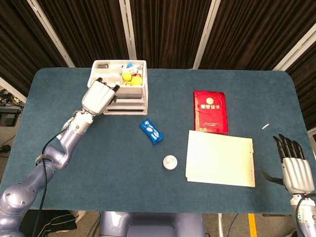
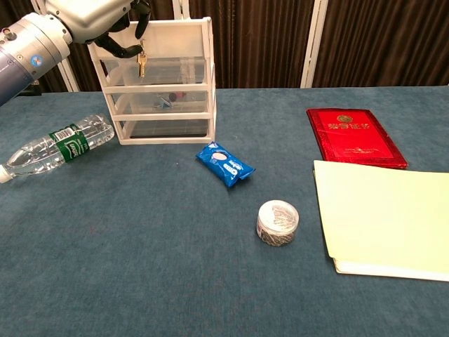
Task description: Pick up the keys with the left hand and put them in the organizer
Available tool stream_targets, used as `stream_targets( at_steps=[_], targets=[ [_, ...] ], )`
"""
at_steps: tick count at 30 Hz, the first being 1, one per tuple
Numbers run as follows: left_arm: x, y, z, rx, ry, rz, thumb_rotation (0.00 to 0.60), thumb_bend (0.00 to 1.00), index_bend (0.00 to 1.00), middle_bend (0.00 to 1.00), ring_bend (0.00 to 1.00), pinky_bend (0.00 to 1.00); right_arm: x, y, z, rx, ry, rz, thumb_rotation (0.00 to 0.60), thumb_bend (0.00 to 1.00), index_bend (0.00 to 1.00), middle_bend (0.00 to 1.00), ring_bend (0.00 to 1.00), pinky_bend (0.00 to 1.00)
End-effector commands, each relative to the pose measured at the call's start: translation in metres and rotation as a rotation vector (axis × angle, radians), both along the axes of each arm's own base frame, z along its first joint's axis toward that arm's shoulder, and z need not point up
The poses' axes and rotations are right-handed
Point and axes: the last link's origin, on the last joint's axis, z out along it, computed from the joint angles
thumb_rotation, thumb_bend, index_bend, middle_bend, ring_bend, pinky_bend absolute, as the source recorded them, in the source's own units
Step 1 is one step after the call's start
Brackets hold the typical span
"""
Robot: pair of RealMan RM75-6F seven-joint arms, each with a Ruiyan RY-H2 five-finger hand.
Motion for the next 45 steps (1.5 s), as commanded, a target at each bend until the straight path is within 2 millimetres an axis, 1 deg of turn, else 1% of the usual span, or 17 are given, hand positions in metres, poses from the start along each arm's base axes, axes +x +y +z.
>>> stream_targets(
  at_steps=[1, 3, 13, 22, 28, 34, 40, 45],
  targets=[
    [0.001, 0.000, 0.000, 0.005, -0.003, -0.002, 0.600, 0.26, 0.53, 1.00, 0.86, 0.73, 0.000, 0.000, 0.000, 0.000, 0.001, 0.000, 0.600, 0.02, 0.00, 0.00, 0.00, 0.00],
    [0.002, 0.000, 0.000, 0.007, -0.008, -0.002, 0.600, 0.24, 0.53, 1.00, 0.86, 0.73, 0.000, 0.000, 0.000, 0.000, 0.000, 0.000, 0.600, 0.02, 0.00, 0.00, 0.00, 0.00],
    [0.007, 0.000, -0.002, 0.025, -0.025, -0.007, 0.600, 0.23, 0.52, 1.00, 0.86, 0.73, 0.000, 0.001, 0.000, 0.001, -0.002, 0.000, 0.600, 0.02, 0.00, 0.00, 0.00, 0.00],
    [0.016, 0.001, -0.004, 0.034, -0.055, -0.009, 0.600, 0.20, 0.53, 1.00, 0.86, 0.73, 0.000, 0.001, 0.001, -0.001, -0.004, 0.001, 0.600, 0.02, 0.00, 0.00, 0.00, 0.00],
    [0.015, 0.002, -0.006, 0.041, -0.071, 0.014, 0.600, 0.17, 0.54, 1.00, 0.86, 0.73, 0.001, 0.001, 0.001, -0.003, -0.007, 0.003, 0.600, 0.02, 0.00, 0.00, 0.00, 0.00],
    [0.013, 0.003, -0.003, 0.054, -0.077, 0.025, 0.600, 0.14, 0.54, 1.00, 0.86, 0.73, 0.001, 0.001, 0.001, -0.004, -0.008, 0.004, 0.600, 0.02, 0.00, 0.00, 0.00, 0.00],
    [0.015, 0.004, -0.002, 0.060, -0.093, 0.029, 0.600, 0.13, 0.53, 1.00, 0.86, 0.73, 0.001, 0.001, 0.001, -0.003, -0.006, 0.004, 0.600, 0.02, 0.00, 0.00, 0.00, 0.00],
    [0.018, 0.003, -0.004, 0.063, -0.106, 0.035, 0.600, 0.13, 0.53, 1.00, 0.86, 0.73, 0.001, 0.001, 0.001, -0.004, -0.007, 0.004, 0.600, 0.02, 0.00, 0.00, 0.00, 0.00]
  ],
)
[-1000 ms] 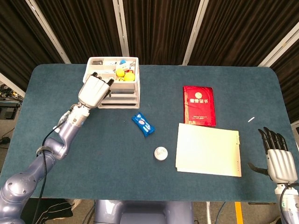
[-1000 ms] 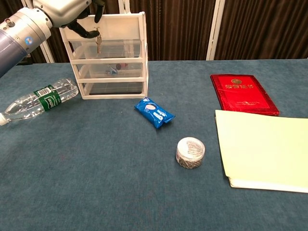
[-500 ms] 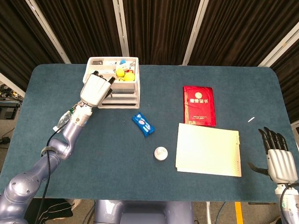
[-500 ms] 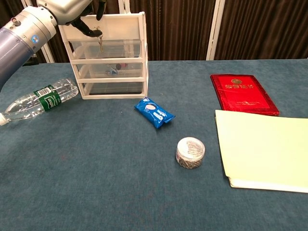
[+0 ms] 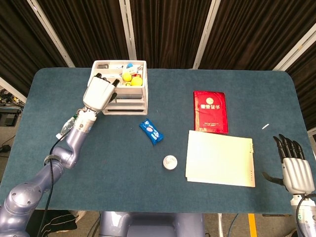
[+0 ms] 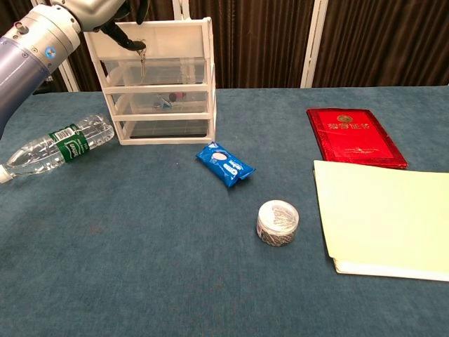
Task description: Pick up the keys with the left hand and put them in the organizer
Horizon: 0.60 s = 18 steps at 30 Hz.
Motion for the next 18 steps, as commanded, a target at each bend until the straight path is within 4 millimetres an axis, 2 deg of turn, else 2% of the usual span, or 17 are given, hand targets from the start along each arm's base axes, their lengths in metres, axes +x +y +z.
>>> stream_targets(
  at_steps=[1, 10, 18],
  targets=[
    [0.0011, -0.0006, -0.0026, -0.003, 0.000, 0.004, 0.600, 0.13, 0.53, 1.00, 0.86, 0.73, 0.0001, 0.0000, 0.0002, 0.000, 0.000, 0.000, 0.600, 0.02, 0.00, 0.00, 0.00, 0.00],
    [-0.0009, 0.0031, -0.0059, -0.007, -0.094, 0.110, 0.600, 0.13, 0.54, 1.00, 0.86, 0.73, 0.0000, 0.0001, 0.0007, -0.001, -0.004, 0.001, 0.600, 0.02, 0.00, 0.00, 0.00, 0.00],
    [0.0044, -0.0016, -0.0036, -0.017, -0.141, 0.101, 0.600, 0.13, 0.55, 1.00, 0.86, 0.73, 0.0000, -0.0003, 0.0007, -0.002, -0.003, 0.001, 0.600, 0.02, 0.00, 0.00, 0.00, 0.00]
  ],
)
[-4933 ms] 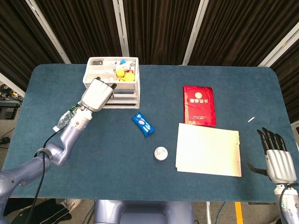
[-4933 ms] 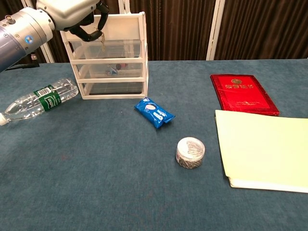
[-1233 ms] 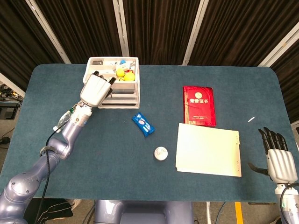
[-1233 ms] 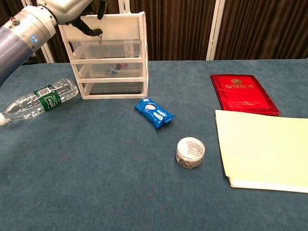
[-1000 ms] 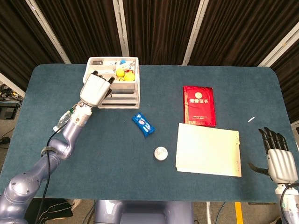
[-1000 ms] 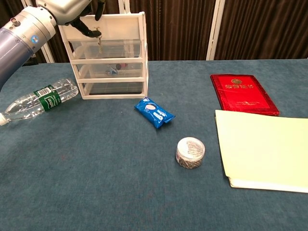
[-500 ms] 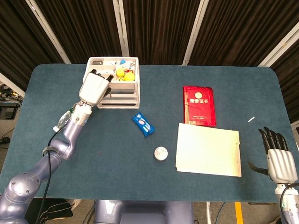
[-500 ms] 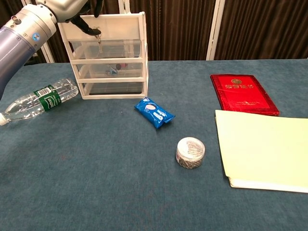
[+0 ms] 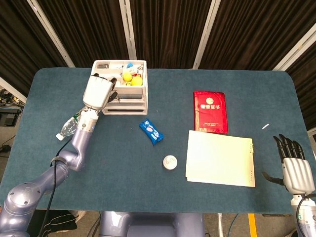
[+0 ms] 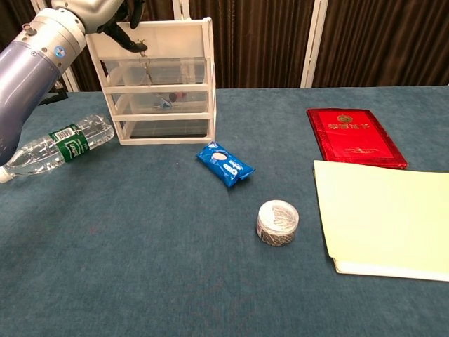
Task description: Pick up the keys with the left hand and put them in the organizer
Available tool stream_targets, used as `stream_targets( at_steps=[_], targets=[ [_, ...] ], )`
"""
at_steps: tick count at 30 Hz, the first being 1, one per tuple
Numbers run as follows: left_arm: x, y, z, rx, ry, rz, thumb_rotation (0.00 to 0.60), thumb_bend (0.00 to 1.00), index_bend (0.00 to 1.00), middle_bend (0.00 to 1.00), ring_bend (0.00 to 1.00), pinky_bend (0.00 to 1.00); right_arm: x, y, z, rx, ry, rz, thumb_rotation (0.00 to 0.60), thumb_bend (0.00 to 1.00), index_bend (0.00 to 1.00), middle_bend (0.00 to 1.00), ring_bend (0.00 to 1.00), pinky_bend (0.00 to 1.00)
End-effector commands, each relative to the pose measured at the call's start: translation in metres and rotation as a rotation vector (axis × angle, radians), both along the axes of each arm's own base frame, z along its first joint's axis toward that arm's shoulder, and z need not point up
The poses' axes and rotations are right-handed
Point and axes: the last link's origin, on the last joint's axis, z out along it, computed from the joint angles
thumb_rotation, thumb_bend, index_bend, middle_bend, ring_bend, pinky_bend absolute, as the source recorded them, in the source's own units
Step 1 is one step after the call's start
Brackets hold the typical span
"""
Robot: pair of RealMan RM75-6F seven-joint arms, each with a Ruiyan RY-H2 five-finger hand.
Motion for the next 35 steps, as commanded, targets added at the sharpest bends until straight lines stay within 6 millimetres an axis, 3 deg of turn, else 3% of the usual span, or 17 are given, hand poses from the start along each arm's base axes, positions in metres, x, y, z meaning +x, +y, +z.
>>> stream_targets(
  at_steps=[1, 8, 12, 16, 18, 21, 23, 27, 35],
  targets=[
    [0.000, -0.004, 0.002, -0.002, -0.021, -0.017, 0.600, 0.13, 0.55, 1.00, 0.86, 0.73, 0.000, 0.000, 0.000, -0.001, 0.000, -0.001, 0.600, 0.02, 0.00, 0.00, 0.00, 0.00],
    [-0.007, -0.032, 0.010, -0.029, -0.109, -0.098, 0.600, 0.12, 0.56, 0.99, 0.85, 0.70, -0.001, 0.000, 0.000, -0.003, 0.002, 0.001, 0.600, 0.02, 0.00, 0.00, 0.00, 0.00],
    [-0.022, -0.059, 0.021, -0.036, -0.162, -0.111, 0.600, 0.12, 0.54, 0.89, 0.76, 0.60, -0.001, -0.001, 0.001, -0.005, 0.003, 0.001, 0.600, 0.02, 0.00, 0.00, 0.00, 0.00],
    [-0.046, -0.093, 0.036, -0.035, -0.184, -0.073, 0.600, 0.11, 0.45, 0.53, 0.46, 0.41, -0.002, -0.002, 0.000, -0.002, 0.003, -0.008, 0.600, 0.02, 0.00, 0.00, 0.00, 0.00],
    [-0.062, -0.114, 0.043, -0.041, -0.190, -0.025, 0.600, 0.08, 0.34, 0.29, 0.22, 0.24, -0.002, -0.002, 0.000, 0.000, 0.005, -0.012, 0.600, 0.02, 0.00, 0.00, 0.00, 0.00],
    [-0.086, -0.143, 0.053, -0.050, -0.167, 0.052, 0.600, 0.06, 0.17, 0.05, 0.02, 0.04, -0.002, -0.003, 0.000, 0.003, 0.012, -0.011, 0.600, 0.02, 0.00, 0.00, 0.00, 0.00],
    [-0.101, -0.161, 0.058, -0.064, -0.153, 0.108, 0.600, 0.05, 0.10, 0.00, 0.00, 0.00, -0.003, -0.003, 0.000, 0.008, 0.018, -0.010, 0.600, 0.02, 0.00, 0.00, 0.00, 0.00],
    [-0.133, -0.192, 0.066, -0.092, -0.138, 0.251, 0.600, 0.03, 0.00, 0.00, 0.00, 0.00, -0.004, -0.002, -0.002, 0.022, 0.027, -0.019, 0.600, 0.02, 0.00, 0.00, 0.00, 0.00],
    [-0.174, -0.248, 0.091, -0.106, -0.127, 0.395, 0.600, 0.02, 0.00, 0.00, 0.00, 0.00, -0.003, -0.004, -0.002, 0.013, 0.026, -0.015, 0.600, 0.02, 0.00, 0.00, 0.00, 0.00]
  ],
)
